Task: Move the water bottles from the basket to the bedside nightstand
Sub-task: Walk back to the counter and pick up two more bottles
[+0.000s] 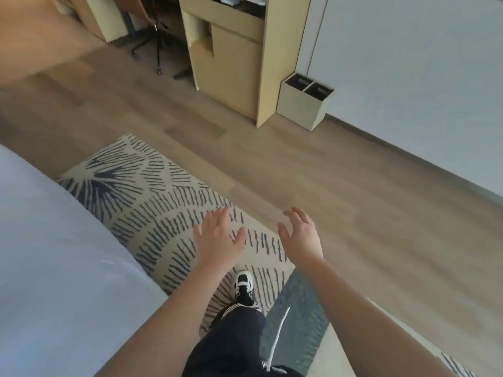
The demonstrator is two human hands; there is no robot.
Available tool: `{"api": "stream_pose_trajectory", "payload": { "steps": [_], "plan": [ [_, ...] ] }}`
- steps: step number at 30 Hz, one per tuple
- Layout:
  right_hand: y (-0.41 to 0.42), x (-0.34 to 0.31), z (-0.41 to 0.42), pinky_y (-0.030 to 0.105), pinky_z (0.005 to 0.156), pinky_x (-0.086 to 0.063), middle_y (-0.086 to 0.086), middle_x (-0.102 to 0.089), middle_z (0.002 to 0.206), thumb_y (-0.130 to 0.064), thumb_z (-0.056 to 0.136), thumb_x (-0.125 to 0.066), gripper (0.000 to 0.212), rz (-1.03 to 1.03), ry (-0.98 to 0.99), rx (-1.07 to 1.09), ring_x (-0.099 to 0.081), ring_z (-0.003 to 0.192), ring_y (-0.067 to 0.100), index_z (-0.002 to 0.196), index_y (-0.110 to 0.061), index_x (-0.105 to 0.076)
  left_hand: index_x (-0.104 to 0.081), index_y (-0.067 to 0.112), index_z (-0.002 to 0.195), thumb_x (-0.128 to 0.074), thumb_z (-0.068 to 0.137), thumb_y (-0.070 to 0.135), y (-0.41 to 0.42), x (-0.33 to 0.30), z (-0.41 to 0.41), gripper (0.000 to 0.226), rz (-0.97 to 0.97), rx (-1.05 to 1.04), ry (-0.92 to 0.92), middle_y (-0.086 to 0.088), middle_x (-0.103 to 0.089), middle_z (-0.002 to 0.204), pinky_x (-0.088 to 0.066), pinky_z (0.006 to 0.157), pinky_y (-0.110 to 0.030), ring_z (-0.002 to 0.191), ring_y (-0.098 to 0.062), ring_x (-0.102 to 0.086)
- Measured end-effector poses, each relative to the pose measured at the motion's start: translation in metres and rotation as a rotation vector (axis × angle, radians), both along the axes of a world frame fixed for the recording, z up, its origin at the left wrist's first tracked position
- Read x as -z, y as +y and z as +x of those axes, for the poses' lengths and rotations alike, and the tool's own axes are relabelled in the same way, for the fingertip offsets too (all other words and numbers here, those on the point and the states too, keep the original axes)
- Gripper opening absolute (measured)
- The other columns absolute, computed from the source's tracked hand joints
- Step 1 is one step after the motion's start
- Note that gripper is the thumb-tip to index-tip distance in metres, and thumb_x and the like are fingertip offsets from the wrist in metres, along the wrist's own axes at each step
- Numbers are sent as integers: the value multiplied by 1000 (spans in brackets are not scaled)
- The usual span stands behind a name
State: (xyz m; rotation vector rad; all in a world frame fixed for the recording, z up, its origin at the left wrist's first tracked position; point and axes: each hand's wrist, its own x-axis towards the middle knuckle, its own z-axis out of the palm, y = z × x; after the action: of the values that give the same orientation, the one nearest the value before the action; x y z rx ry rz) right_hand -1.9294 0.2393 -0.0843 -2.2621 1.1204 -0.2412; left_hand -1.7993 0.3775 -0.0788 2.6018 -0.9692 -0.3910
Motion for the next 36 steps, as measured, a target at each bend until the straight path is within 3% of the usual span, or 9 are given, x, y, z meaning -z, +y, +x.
{"api": "stream_pose_trajectory", "payload": {
  "steps": [12, 26, 36],
  "plan": [
    [-184, 0, 292, 35, 104, -34, 5, -40, 147, -26, 93, -52, 42, -34, -19, -210, -37, 131, 27, 133, -14, -50, -15, 23, 150, -33, 94, 55, -153, 11, 270, 67, 30, -223, -58, -3, -22, 158, -16, 116, -52, 147, -23, -14],
    [-355, 2, 535, 35, 104, -33, 3, -39, 148, -27, 94, -50, 42, 21, -54, -162, -34, 133, 23, 135, -15, -49, -19, 24, 150, -36, 93, 57, -332, -1, 508, 68, 11, -203, -46, -3, -25, 157, -15, 115, -53, 146, -24, -16],
    [-564, -20, 737, 36, 106, -33, 5, -39, 147, -27, 94, -50, 43, -23, -117, -141, -36, 134, 25, 135, -14, -48, -21, 26, 148, -38, 93, 57, -542, -14, 708, 66, -44, -178, -93, -1, -26, 157, -17, 115, -54, 146, -24, -15]
  ]
}}
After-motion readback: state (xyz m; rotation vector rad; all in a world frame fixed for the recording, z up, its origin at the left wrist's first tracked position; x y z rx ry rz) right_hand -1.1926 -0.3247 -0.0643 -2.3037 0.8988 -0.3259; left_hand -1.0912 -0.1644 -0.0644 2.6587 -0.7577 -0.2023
